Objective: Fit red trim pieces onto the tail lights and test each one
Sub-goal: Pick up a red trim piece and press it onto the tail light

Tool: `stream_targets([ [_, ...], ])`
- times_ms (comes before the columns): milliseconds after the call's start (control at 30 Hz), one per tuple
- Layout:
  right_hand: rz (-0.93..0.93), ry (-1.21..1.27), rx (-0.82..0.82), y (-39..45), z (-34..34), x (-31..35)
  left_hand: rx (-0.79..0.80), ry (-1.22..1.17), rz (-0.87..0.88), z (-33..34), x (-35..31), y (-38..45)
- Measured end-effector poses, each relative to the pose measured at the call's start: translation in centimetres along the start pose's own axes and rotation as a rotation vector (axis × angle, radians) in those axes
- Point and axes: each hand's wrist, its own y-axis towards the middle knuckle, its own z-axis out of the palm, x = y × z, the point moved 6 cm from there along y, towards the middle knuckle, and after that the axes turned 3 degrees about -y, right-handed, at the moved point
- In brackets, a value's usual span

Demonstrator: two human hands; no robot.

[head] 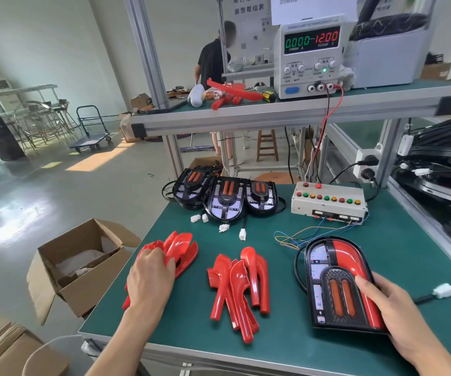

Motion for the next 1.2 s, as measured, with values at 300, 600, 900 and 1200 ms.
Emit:
stream_targets([
  [300,-0.012,0.0,-0.03,0.2,0.0,-0.6,0.24,-0.723,-0.003,0.4,-10.6,-3.3],
  [600,-0.058,0.004,-0.038,-0.3,0.2,-0.1,0.412,-0.727,0.207,6.2,-21.6,-10.7],
  [900,-0.083,-0.005,-0.035,-0.2,0.1,0.0,0.296,-0.533,0.482,6.5,-22.7,-12.4],
  [1200,-0.081,0.0,-0.026,-0.1,0.1,0.0,0.297,-0.525,0.522,6.5,-23.1,-13.6],
])
